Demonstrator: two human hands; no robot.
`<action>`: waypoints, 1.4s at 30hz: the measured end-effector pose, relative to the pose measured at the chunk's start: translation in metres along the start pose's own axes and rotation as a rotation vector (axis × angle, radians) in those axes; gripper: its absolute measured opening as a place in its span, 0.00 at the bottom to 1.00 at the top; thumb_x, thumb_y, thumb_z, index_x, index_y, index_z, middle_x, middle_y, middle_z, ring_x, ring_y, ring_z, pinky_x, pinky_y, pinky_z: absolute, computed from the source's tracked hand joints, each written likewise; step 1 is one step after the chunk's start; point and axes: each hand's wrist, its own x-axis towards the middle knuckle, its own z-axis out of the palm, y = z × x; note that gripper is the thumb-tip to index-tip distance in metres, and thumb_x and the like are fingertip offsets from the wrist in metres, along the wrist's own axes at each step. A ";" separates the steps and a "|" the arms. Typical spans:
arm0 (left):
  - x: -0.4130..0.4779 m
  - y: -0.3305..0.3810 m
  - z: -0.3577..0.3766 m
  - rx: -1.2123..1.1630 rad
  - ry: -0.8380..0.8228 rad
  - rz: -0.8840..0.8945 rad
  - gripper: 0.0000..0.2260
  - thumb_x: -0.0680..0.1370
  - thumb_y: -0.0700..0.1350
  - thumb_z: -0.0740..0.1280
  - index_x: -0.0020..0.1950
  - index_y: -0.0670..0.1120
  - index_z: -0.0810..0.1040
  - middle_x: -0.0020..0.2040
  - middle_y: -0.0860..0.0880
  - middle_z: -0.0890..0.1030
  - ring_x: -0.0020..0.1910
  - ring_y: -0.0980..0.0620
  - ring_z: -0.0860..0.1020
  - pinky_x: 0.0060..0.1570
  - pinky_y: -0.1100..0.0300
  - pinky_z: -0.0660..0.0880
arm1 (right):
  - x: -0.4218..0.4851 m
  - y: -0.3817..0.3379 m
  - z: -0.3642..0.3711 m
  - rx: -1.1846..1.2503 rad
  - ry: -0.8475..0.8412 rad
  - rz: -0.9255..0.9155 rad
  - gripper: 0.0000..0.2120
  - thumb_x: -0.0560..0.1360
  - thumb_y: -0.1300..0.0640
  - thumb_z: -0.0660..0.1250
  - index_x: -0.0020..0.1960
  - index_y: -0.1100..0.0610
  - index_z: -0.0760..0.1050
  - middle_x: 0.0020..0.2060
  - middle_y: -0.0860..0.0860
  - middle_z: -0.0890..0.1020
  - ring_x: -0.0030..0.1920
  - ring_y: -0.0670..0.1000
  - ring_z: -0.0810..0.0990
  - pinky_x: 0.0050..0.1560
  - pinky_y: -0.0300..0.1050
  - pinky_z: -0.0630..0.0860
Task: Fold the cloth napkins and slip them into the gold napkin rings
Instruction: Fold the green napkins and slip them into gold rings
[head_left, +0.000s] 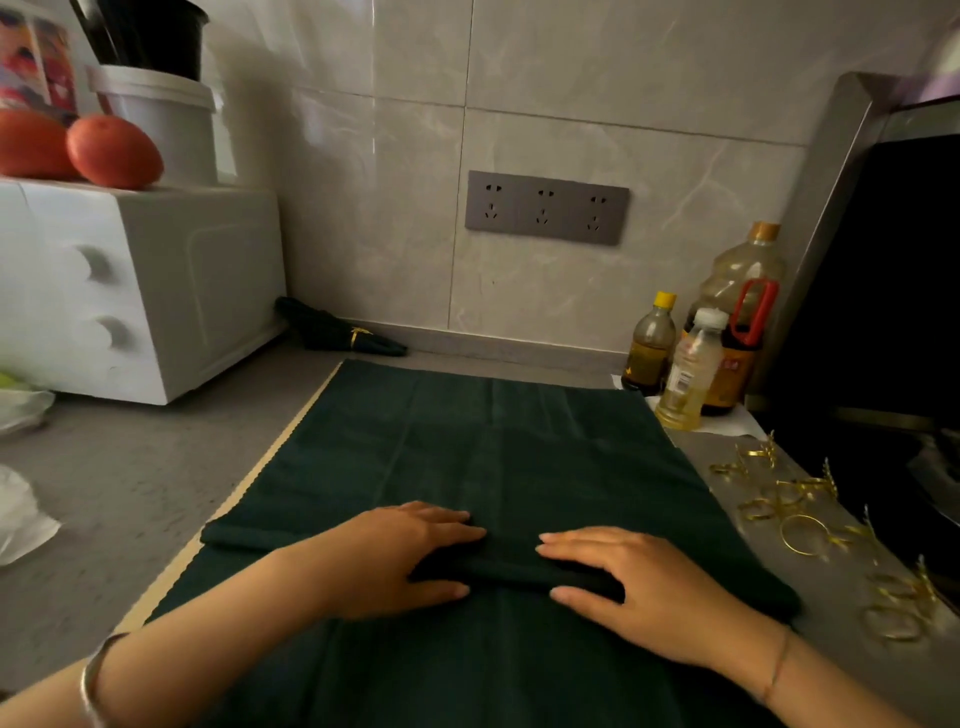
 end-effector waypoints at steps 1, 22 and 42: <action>-0.002 0.004 0.002 0.043 -0.001 -0.002 0.26 0.79 0.62 0.57 0.76 0.63 0.54 0.77 0.61 0.55 0.75 0.58 0.56 0.73 0.61 0.54 | -0.003 -0.003 0.005 -0.019 0.001 -0.009 0.22 0.76 0.37 0.58 0.69 0.36 0.64 0.63 0.25 0.61 0.63 0.26 0.55 0.56 0.15 0.49; 0.005 0.043 0.005 -0.025 0.237 -0.325 0.19 0.83 0.54 0.50 0.71 0.49 0.68 0.68 0.48 0.72 0.67 0.47 0.69 0.64 0.52 0.68 | 0.011 -0.047 0.012 0.234 0.275 0.227 0.18 0.83 0.53 0.51 0.67 0.53 0.72 0.67 0.48 0.73 0.67 0.46 0.70 0.65 0.38 0.64; 0.010 -0.023 0.036 -0.022 0.155 -0.652 0.27 0.81 0.61 0.44 0.79 0.54 0.46 0.79 0.52 0.45 0.78 0.48 0.44 0.73 0.43 0.41 | 0.007 0.020 0.042 -0.021 0.058 0.603 0.25 0.81 0.42 0.41 0.77 0.45 0.45 0.77 0.46 0.46 0.77 0.51 0.44 0.75 0.55 0.41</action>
